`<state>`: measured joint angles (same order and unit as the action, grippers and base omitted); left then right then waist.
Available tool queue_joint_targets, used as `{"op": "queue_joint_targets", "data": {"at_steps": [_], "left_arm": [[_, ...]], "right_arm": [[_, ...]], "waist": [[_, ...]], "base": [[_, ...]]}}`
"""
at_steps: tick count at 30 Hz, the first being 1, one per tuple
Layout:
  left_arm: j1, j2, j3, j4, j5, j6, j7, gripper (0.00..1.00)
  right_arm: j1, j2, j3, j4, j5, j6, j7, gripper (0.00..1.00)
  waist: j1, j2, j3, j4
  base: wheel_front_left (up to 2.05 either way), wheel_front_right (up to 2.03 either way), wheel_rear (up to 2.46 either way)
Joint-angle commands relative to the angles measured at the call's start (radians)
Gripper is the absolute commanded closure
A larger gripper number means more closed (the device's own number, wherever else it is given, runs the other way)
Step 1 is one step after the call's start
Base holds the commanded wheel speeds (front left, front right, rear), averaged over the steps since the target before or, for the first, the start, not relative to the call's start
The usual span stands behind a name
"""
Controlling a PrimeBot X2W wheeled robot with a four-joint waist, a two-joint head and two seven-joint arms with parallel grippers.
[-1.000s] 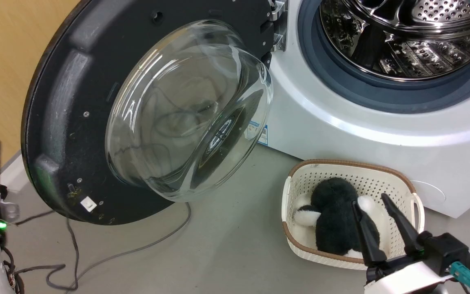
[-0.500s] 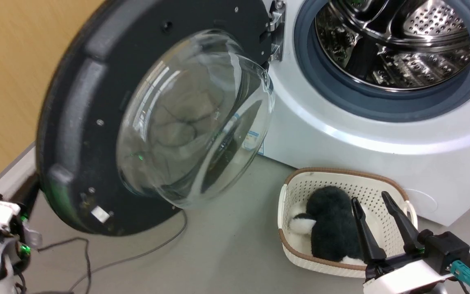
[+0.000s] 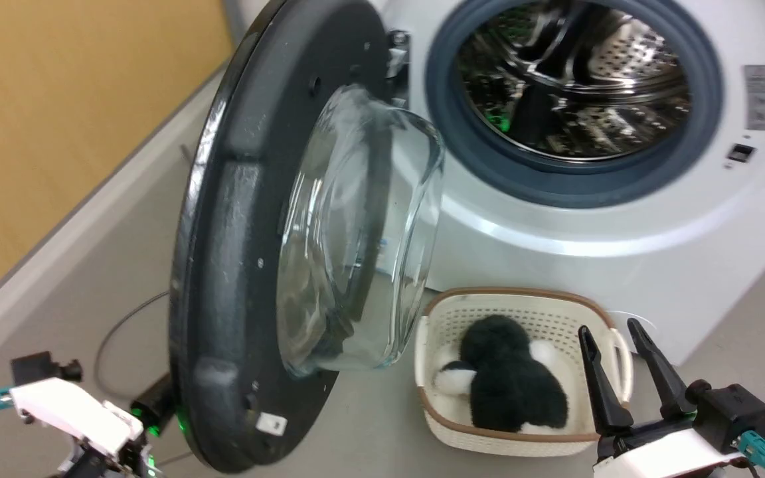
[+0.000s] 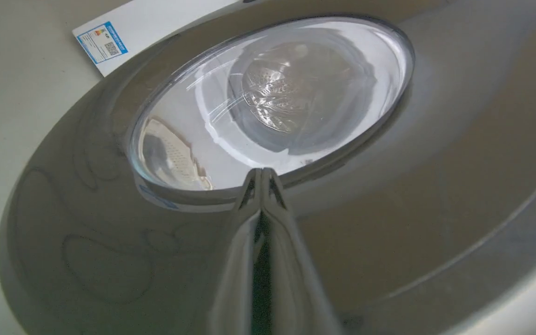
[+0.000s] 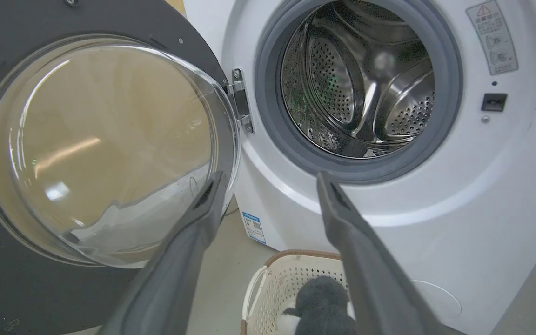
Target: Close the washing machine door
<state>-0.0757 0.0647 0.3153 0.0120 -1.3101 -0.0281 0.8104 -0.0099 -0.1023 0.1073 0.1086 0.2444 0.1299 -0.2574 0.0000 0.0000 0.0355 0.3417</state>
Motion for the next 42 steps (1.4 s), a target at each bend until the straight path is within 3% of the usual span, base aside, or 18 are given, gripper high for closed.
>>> {"op": "queue_joint_targets", "data": {"at_steps": [1,10,22,31,42], "left_arm": [[0.014,-0.01,-0.015,-0.013,-0.011,0.004,0.003,1.0],[0.116,-0.014,-0.252,-0.123,-0.174,0.038,-0.147,1.0],[0.024,-0.014,-0.464,-0.059,-0.218,-0.016,-0.328,1.0],[-0.188,-0.014,-0.517,0.078,-0.227,-0.047,-0.561,1.0],[-0.428,-0.014,-0.516,0.269,-0.183,-0.055,-0.729,1.0]], "right_arm": [[0.007,0.001,-0.002,-0.003,-0.009,0.001,-0.004,0.0],[0.001,-0.014,0.002,-0.004,-0.014,0.001,-0.004,0.0],[-0.038,-0.013,-0.008,-0.021,-0.013,0.001,-0.004,0.0],[-0.056,0.018,-0.001,-0.026,-0.004,0.001,-0.004,0.0],[-0.071,0.043,0.017,-0.022,0.003,0.001,-0.004,0.0]], "waist": [[0.0,0.0,-0.004,-0.028],[0.0,0.0,0.026,-0.191],[0.0,0.0,0.137,-0.47],[0.0,0.0,0.208,-0.641],[0.0,0.0,0.246,-0.734]], "base": [[0.0,0.0,0.0],[0.0,0.0,0.0],[0.0,0.0,0.0],[0.0,0.0,0.0],[0.0,0.0,0.0]]}}
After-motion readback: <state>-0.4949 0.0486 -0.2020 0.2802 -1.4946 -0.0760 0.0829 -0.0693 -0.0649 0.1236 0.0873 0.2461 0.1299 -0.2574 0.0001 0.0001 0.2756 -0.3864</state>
